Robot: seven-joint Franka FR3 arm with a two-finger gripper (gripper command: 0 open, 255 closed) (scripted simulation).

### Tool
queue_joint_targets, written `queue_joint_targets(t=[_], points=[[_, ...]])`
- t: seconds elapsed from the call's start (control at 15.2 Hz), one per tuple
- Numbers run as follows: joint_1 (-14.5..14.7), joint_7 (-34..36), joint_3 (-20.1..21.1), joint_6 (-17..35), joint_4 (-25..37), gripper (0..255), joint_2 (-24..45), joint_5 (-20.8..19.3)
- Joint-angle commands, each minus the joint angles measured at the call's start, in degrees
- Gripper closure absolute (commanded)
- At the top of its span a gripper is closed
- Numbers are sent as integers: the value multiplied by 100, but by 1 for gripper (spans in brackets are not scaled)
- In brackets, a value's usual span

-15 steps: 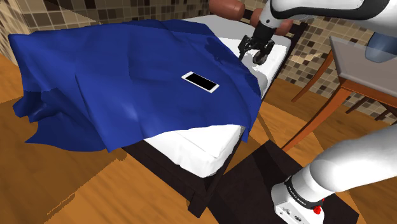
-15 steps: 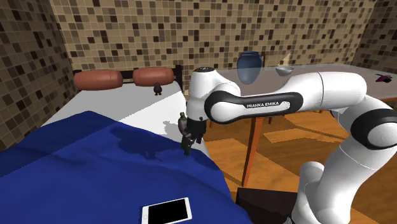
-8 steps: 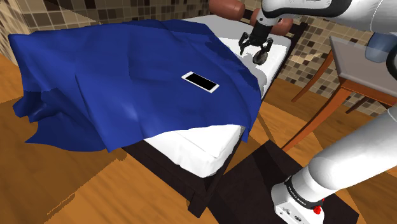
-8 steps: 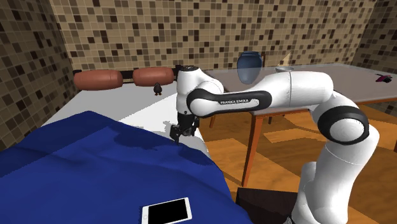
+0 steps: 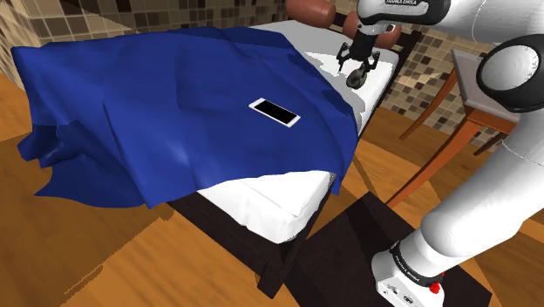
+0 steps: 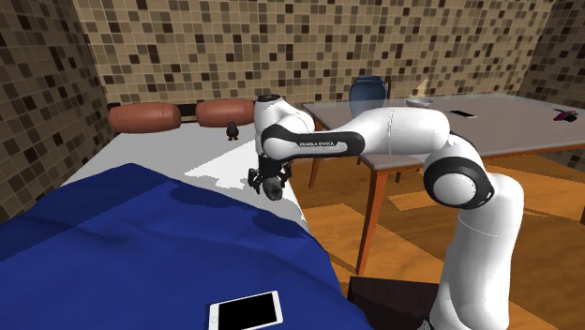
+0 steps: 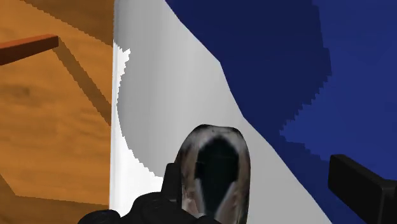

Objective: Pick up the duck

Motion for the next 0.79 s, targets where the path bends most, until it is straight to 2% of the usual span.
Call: queue_joint_targets(t=[0.0, 0.2, 0.73], points=[[-94, 278, -117, -84, 309, 0, 259, -39], [-198, 552, -252, -197, 658, 0, 537, -60], [-196, 625, -252, 394, 30, 0, 504, -82]])
